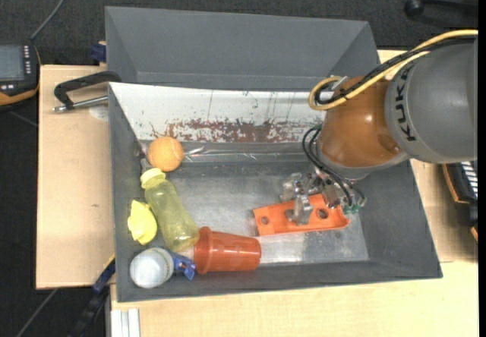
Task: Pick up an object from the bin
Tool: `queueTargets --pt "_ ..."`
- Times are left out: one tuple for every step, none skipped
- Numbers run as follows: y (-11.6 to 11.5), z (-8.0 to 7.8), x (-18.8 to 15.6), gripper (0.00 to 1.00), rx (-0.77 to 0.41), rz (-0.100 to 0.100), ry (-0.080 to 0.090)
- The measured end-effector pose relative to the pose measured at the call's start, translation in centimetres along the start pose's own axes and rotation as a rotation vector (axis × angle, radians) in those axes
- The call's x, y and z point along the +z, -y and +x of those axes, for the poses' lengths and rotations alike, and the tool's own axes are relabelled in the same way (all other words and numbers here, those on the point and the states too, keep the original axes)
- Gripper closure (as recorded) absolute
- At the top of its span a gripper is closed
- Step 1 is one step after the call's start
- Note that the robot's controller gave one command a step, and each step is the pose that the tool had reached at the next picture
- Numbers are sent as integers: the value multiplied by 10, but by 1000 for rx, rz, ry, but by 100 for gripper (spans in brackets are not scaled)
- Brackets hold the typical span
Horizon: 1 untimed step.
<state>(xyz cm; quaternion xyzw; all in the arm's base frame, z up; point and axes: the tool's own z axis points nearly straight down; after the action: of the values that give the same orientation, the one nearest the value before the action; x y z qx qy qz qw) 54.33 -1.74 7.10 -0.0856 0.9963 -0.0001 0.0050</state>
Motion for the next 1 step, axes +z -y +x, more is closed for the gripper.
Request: queueTargets --pt "3 0 0 100 -32 -1 1"
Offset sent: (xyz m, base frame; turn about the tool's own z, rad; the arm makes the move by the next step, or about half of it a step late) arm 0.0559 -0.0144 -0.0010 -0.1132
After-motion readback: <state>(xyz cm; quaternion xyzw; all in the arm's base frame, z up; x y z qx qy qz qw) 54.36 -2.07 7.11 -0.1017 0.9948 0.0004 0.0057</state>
